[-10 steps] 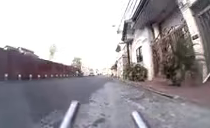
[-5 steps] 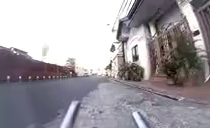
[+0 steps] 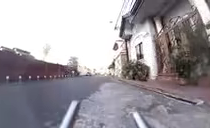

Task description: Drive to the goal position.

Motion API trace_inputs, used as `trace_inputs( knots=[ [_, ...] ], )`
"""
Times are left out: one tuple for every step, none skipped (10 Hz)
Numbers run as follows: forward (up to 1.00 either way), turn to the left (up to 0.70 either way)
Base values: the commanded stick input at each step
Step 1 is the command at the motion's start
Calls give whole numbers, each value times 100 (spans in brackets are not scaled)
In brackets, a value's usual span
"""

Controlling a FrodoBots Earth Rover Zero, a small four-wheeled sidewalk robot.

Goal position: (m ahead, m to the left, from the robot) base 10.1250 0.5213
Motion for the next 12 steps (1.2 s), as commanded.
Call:
trace_inputs(
  knots=[
    [85, 0],
    [85, 0],
    [85, 0],
    [85, 0],
    [85, 0],
    [85, 0],
    [85, 0],
    [85, 0],
    [85, 0],
    [85, 0],
    [85, 0],
    [85, 0]
  ],
)
